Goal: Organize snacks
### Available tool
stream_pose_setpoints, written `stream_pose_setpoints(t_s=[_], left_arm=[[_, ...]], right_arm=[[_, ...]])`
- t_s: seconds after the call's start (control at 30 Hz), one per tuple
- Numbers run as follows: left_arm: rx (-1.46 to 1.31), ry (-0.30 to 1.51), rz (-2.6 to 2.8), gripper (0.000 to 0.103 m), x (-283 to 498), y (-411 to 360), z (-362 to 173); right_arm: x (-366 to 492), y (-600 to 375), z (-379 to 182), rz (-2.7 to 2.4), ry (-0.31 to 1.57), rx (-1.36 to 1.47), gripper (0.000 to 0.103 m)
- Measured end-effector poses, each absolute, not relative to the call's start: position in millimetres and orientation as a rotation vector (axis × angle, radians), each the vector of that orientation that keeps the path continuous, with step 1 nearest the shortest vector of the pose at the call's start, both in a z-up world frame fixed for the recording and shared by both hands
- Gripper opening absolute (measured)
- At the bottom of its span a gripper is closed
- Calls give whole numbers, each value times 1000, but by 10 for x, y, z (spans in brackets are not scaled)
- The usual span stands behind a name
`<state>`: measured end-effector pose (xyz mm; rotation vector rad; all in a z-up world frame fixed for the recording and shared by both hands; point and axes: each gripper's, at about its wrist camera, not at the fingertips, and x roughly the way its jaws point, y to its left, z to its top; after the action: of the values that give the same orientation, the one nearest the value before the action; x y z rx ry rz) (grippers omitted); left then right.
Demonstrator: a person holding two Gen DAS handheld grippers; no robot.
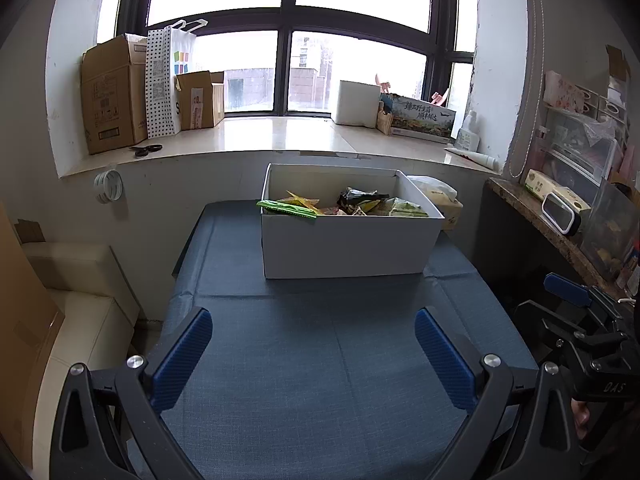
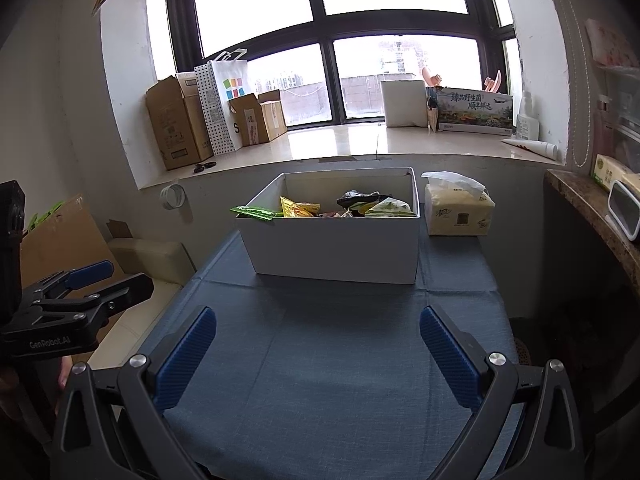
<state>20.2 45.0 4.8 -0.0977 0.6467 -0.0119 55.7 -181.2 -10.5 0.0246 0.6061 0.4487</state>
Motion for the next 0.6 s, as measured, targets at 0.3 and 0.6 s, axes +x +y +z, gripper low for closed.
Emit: stream_pose_setpoints(t_s=[0.3,0.6], left_arm=[[-85,650,-7,103,203,430,53],[-100,650,-24,103,200,441,53]], right_arm=[[551,-1798,-102,453,607,21,103],[544,-1787,-92,460,606,14,103]])
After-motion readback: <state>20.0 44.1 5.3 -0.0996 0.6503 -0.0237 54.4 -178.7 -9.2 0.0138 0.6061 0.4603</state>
